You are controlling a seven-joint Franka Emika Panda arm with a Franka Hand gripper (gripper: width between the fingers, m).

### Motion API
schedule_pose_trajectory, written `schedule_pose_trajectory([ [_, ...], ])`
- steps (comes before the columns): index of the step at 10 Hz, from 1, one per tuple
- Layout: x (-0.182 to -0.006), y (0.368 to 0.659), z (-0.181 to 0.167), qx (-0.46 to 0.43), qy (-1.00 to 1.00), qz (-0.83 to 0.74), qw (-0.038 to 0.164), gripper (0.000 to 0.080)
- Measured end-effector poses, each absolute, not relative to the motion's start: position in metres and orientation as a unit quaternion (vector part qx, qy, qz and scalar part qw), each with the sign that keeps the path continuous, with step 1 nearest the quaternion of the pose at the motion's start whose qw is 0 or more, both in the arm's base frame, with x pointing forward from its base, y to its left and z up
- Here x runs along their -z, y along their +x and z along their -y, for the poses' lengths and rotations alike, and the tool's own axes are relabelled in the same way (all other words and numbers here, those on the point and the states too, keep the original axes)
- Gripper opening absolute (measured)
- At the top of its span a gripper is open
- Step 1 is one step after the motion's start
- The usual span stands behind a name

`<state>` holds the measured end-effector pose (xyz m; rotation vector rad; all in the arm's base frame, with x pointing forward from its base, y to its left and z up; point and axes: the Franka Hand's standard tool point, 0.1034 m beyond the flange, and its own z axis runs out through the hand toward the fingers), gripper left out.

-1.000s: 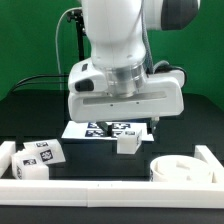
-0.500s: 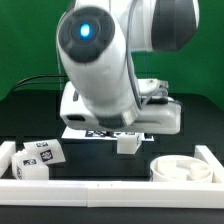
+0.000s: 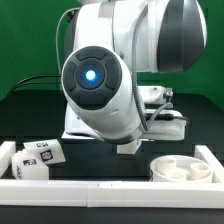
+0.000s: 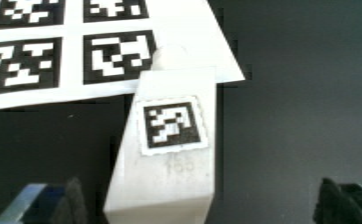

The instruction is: Assemble stool

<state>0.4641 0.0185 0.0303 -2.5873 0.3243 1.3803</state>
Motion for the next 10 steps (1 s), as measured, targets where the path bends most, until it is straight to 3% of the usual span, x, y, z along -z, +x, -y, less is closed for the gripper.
schedule_pose_trajectory([
  [4, -0.011, 0.437, -0.017, -0.491, -0.856, -0.136, 0.085, 0.0648],
  [7, -0.004, 0.433, -0.02, -0.475, -0.866, -0.131, 0.083, 0.0648],
  [8, -0.004, 0.433, -0.02, -0.475, -0.866, -0.131, 0.083, 0.0551],
  [9, -0.004, 0.433, -0.02, -0.475, -0.866, -0.131, 0.083, 0.0403],
  [10, -0.005, 0.434, -0.021, -0.473, -0.867, -0.132, 0.081, 0.0403],
])
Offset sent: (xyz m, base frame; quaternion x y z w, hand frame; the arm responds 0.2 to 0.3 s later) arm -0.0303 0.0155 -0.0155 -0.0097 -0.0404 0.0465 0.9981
